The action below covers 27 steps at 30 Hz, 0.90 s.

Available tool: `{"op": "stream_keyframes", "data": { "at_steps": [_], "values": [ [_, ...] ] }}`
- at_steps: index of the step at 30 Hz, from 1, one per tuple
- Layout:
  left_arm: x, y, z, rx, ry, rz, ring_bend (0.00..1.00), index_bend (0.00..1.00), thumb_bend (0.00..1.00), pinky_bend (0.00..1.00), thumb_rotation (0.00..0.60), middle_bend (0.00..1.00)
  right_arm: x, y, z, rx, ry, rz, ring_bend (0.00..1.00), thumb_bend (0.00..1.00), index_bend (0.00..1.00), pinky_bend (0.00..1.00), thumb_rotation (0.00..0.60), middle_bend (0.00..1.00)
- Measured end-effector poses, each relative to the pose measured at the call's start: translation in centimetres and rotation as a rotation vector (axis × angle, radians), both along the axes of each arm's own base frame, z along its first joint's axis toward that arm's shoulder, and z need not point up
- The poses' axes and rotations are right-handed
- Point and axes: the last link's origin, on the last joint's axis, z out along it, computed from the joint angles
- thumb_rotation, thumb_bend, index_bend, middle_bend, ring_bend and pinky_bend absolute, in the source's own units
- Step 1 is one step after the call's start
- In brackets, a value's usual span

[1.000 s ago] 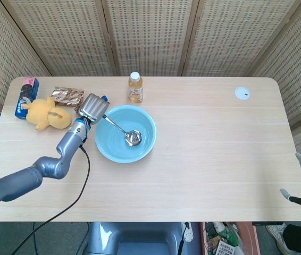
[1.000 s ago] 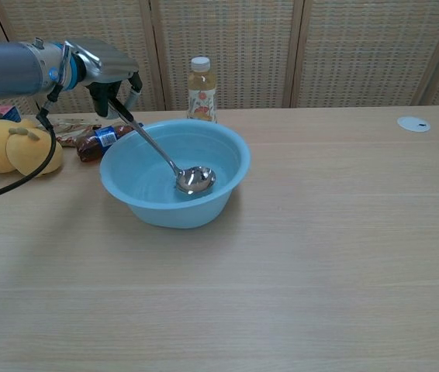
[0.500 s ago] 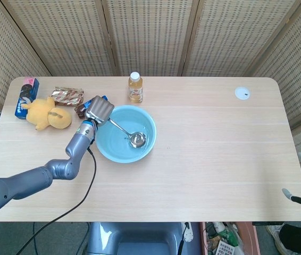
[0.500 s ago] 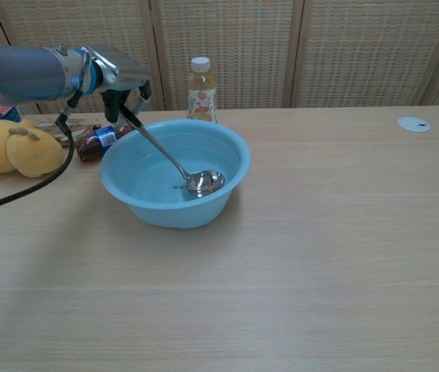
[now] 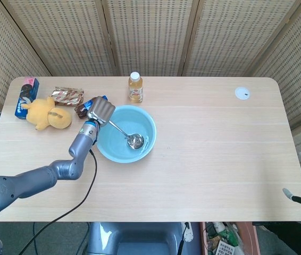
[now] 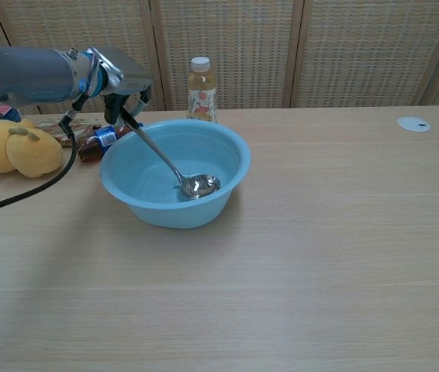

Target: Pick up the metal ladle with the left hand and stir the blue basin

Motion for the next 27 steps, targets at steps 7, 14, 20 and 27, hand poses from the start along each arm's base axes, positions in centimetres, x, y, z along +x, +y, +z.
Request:
{"op": "stream_keyframes", "data": {
  "at_steps": [7,14,20,27],
  "values": [
    [0.4,0.4,-0.1,0.005,0.034,0.031,0.96,0.82,0.59,1.00,0.600,1.00,-0.1,0.0,0.0,-0.002,-0.002,-0.005,0.00,0.00,0.00,0.00,0.600,0.00],
    [1.0,0.6,-0.3,0.004,0.032,0.039,0.96,0.82,0.59,1.00,0.600,1.00,-0.2,-0.1,0.1,-0.002,-0.007,-0.010,0.00,0.00,0.00,0.00,0.600,0.00],
    [1.4,0.6,0.3,-0.006,-0.041,0.020,0.96,0.82,0.59,1.00,0.600,1.00,-0.2,-0.1,0.1,-0.001,-0.009,-0.010,0.00,0.00,0.00,0.00,0.600,0.00],
    [1.4,0.4,1.7,-0.012,-0.105,0.003,0.96,0.82,0.59,1.00,0.600,1.00,-0.2,-0.2,0.0,0.005,-0.007,-0.009,0.00,0.00,0.00,0.00,0.600,0.00]
  ]
}}
